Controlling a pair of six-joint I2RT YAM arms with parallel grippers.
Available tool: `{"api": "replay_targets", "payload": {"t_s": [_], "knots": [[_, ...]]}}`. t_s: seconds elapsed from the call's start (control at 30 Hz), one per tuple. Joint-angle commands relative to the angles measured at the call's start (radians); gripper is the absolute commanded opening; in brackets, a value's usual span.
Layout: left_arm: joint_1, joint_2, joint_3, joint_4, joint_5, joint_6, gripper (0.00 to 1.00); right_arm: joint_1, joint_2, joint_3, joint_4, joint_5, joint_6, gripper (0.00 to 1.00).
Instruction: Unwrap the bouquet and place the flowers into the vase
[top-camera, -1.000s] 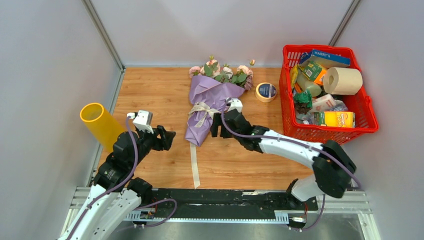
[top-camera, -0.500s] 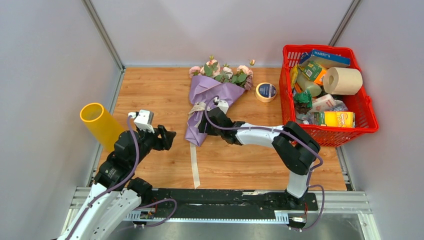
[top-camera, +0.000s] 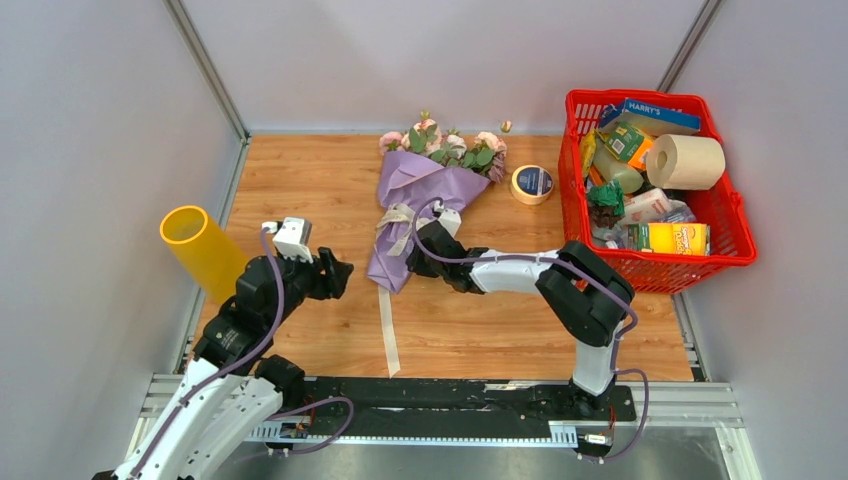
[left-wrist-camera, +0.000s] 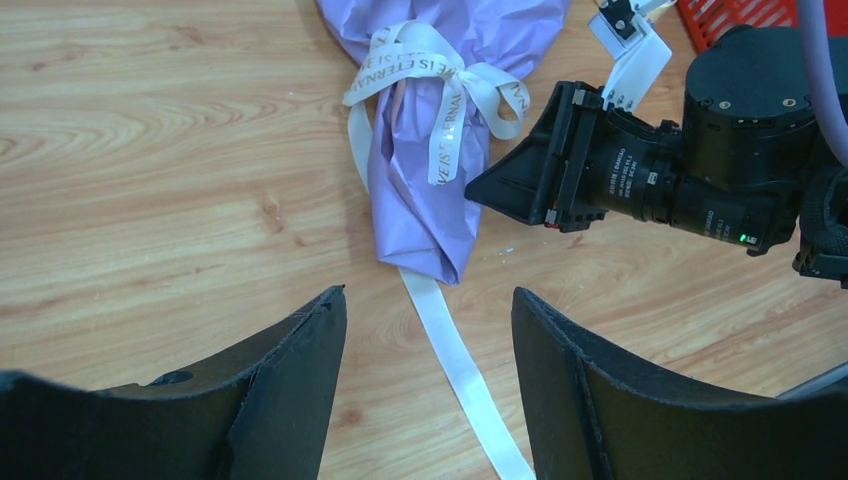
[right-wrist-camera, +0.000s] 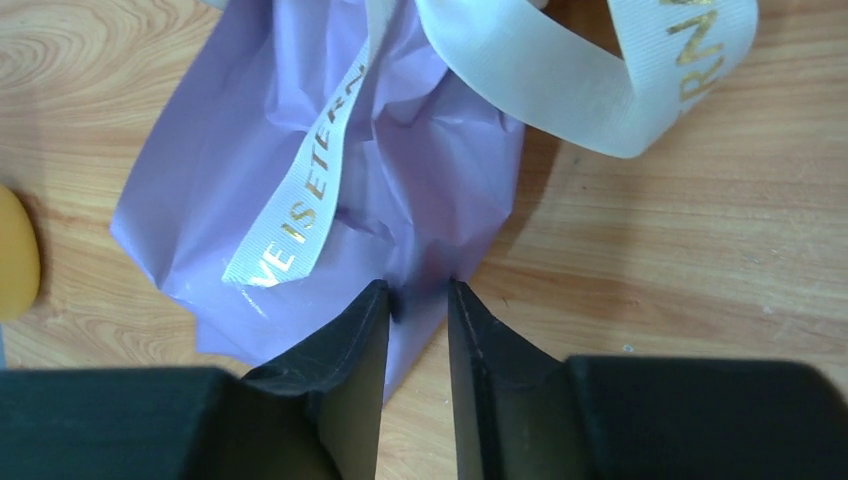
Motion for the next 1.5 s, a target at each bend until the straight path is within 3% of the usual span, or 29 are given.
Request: {"api": "replay_targets", "payload": {"t_s": [0.0,0.1,0.43,0.67,0.7,0.8,0.97,1.47], "knots": [[-0.002,0.023,0.023,-0.008,0.002,-0.083,0.69,-0.001,-0.002,-0.029,0.011,0.023,0.035,0.24],[-0.002,0.03,0.005,0.031,0.096,-0.141,0.69,-0.001,-0.031,-0.055,0.011,0.022,0.012,0.0],[-0.003,0.125,-0.139,0.179,0.2,-0.284,0.68,0.009,-0.183,-0.209,0.024,-0.027,-0.082,0.0],[-0.002,0.166,-0.242,0.326,0.272,-0.348,0.67,0.036,-0.344,-0.348,0.036,-0.073,-0.045,0.0],[-0.002,0.169,-0.265,0.359,0.293,-0.35,0.67,0.033,-0.356,-0.361,0.033,-0.078,-0.027,0.01],[-0.003,0.166,-0.316,0.43,0.333,-0.368,0.68,0.035,-0.405,-0.375,0.024,-0.09,0.006,0.23],[-0.002,0.161,-0.397,0.518,0.353,-0.401,0.7,0.036,-0.498,-0.358,0.016,-0.08,0.055,0.35],[-0.003,0.218,-0.506,0.711,0.361,-0.444,0.69,0.035,-0.38,-0.255,0.096,-0.05,0.138,0.41]]}}
